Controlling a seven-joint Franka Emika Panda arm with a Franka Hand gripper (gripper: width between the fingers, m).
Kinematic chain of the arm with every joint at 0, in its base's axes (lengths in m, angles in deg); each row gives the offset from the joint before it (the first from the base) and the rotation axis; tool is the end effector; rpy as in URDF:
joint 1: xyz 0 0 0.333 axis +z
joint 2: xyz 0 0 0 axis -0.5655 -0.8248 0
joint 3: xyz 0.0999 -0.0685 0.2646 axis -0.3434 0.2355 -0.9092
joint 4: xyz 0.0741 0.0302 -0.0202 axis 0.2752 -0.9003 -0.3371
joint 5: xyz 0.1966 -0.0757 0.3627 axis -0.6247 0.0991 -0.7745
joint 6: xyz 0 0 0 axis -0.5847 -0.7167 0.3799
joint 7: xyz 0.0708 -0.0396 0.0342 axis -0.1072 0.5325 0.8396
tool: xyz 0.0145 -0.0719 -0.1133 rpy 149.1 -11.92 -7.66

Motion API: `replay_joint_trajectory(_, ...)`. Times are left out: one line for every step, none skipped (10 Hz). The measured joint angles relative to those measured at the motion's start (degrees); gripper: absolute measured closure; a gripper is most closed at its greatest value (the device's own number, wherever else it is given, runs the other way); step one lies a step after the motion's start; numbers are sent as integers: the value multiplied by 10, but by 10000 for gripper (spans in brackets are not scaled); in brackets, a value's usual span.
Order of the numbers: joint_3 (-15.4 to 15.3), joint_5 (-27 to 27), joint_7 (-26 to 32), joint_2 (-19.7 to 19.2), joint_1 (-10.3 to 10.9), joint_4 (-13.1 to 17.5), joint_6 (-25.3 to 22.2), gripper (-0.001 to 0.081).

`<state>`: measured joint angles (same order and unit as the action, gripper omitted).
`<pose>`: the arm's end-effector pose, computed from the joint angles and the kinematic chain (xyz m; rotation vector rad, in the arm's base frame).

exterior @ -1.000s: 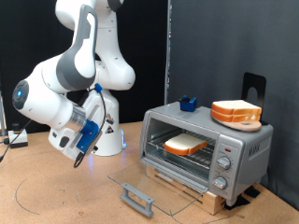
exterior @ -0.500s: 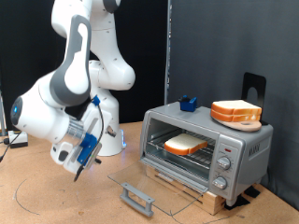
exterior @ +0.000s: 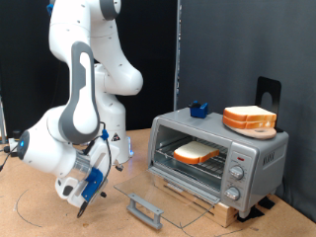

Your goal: Make a piece of toast with the oven

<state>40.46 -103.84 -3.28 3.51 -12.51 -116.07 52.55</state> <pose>0.3741 -0.1633 0.0885 -2.1248 0.7474 0.5613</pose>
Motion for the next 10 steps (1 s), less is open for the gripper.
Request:
replay_joint_trajectory(-1, 0, 1, -12, 2, -3, 11, -1)
replay_joint_trajectory(-3, 0, 1, -20, 5, -6, 18, -1)
replay_joint_trajectory(-8, -1, 3, -26, 7, -11, 21, -1)
replay_joint_trajectory(-16, -5, 5, -29, 8, -17, 20, -1)
replay_joint_trajectory(-26, -12, 10, -28, 8, -24, 15, -1)
replay_joint_trajectory(-36, -18, 15, -26, 8, -31, 6, -1)
replay_joint_trajectory(-43, -20, 21, -22, 7, -35, -12, -1)
replay_joint_trajectory(-44, -21, 29, -13, 4, -37, -41, -1)
replay_joint_trajectory(-43, -17, 35, -3, -3, -37, -78, -1)
replay_joint_trajectory(-41, -13, 36, 8, -12, -36, -116, -1)
